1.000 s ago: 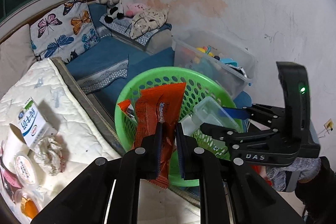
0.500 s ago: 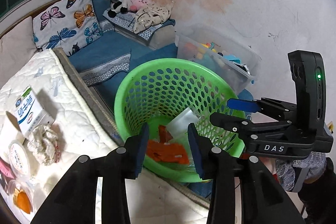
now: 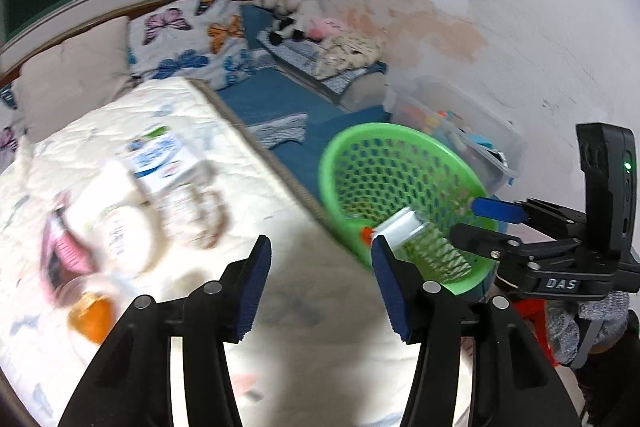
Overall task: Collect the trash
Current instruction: 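Move both grippers back over the remaining trash on the bed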
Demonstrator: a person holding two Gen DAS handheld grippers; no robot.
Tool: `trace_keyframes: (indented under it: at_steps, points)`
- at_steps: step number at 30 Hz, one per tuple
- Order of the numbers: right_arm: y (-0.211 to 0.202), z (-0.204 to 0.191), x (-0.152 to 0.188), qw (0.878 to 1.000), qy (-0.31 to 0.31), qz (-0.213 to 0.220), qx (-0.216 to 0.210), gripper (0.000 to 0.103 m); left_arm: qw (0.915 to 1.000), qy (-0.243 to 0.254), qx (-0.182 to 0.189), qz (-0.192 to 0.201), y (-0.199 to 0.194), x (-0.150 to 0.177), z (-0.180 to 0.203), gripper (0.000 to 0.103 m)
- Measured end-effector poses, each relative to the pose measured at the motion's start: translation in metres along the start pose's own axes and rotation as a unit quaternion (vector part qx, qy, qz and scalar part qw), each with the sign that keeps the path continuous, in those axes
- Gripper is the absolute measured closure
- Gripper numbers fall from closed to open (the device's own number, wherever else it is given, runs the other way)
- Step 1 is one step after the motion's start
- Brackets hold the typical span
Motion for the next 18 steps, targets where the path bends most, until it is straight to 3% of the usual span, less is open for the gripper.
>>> trace_keyframes:
  at_steps: [9,18]
  points:
    - [0.011,-0.069,0.003,0.998,-0.044,-0.007,-0.051,0.028,0.996,-0.045,-0.073,0.024,-0.054,0.018,-0.082,0.049]
    - [0.038,-0.136,0.016,0.99,-0.092,-0.031,-0.104,0.028,0.9885,-0.094,-0.115,0.027,-0.089,0.045,-0.148,0.049]
Point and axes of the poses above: each gripper's, at about its wrist camera, not at the fingertips, and y roughly the way its jaws point, z to its right, x to its underside, the point moved 7 cm from there along y, roughly the way its jaws point, and after that the axes turned 11 degrees about z, right-handed, at the moved point
